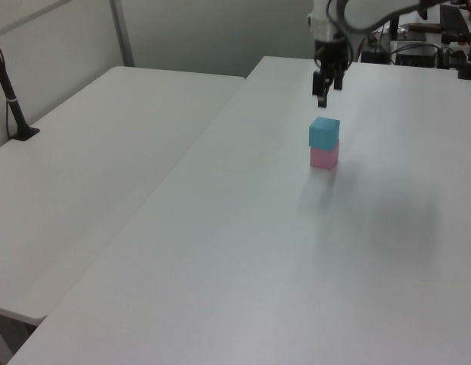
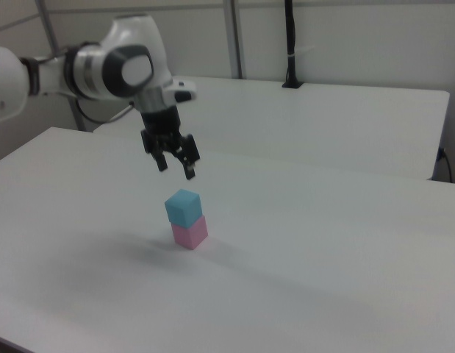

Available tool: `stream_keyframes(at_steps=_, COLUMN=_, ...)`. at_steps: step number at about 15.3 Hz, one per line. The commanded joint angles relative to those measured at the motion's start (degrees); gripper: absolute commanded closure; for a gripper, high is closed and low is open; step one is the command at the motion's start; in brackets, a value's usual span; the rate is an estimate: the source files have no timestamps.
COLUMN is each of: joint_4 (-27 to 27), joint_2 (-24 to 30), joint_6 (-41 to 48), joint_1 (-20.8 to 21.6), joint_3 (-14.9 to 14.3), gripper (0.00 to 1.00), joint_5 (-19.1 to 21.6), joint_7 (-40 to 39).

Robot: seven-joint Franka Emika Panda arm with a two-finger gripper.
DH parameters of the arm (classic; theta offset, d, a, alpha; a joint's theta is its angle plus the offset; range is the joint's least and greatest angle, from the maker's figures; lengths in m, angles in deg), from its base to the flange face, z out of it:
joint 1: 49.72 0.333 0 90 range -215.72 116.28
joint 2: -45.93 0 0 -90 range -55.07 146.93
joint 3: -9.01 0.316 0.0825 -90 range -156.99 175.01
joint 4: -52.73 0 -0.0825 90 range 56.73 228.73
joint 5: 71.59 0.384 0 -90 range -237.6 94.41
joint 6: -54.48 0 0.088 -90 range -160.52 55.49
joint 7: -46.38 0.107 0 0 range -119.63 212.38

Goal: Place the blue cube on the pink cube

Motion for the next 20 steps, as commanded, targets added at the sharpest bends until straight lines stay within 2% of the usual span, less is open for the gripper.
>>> stream_keyframes(at_steps=1, joint_4=-1.56, joint_2=6.17, joint_6=7.06, joint_1=0.26, joint_3=-0.37, gripper=0.00, joint_5=-0.31, joint_7=3.34)
stream_keyframes(at_steps=5, joint_4=-1.74, joint_2=13.02, joint_6=13.66, joint_1=0.79, joint_3=-0.37, gripper=0.00, joint_5=0.30, joint_7=3.34)
stream_keyframes(at_steps=8, joint_4=-1.48, joint_2=15.76, joint_6=15.51, joint_1=1.40, joint_3=-0.90, gripper=0.00, joint_5=0.66, joint_7=3.16)
stream_keyframes(at_steps=11, joint_4=-1.48, joint_2=15.51, joint_6=14.64, joint_1=1.67, joint_3=-1.16, gripper=0.00, joint_5=0.57, joint_7=0.37)
stream_keyframes(at_steps=14, joint_4=-1.39, joint_2=15.24, joint_6=13.41, joint_1=1.41, joint_3=-1.25, gripper=0.00, joint_5=0.04, joint_7=-14.90)
stream_keyframes(at_steps=20, joint_4=-0.77, joint_2=15.24, joint_6=12.36, joint_1=1.32, joint_3=-1.25, gripper=0.00, joint_5=0.39, joint_7=-15.21)
